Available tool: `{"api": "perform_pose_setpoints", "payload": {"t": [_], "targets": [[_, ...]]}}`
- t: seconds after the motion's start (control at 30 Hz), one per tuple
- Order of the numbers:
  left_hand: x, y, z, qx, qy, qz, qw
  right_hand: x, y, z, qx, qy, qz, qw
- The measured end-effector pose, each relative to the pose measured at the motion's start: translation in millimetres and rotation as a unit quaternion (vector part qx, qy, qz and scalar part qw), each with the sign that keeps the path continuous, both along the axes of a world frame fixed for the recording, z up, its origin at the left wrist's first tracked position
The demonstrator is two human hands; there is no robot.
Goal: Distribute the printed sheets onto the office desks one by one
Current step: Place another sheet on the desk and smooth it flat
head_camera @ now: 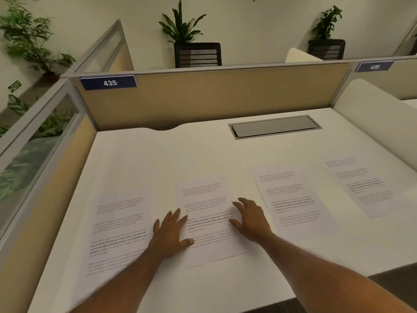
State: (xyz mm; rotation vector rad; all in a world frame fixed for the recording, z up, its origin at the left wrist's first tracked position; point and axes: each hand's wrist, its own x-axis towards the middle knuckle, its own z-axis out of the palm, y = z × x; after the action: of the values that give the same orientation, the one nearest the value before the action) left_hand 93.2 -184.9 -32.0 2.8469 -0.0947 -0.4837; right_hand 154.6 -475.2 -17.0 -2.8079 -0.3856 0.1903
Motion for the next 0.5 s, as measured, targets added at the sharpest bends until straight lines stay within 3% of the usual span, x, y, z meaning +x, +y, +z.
{"api": "perform_pose_setpoints", "payload": {"t": [0.5], "targets": [[2.0,-0.8,10.8,-0.009,0.018,0.005,1.0,2.9,-6.8,-6.8,-0.004,0.021,0.038,0.999]]}}
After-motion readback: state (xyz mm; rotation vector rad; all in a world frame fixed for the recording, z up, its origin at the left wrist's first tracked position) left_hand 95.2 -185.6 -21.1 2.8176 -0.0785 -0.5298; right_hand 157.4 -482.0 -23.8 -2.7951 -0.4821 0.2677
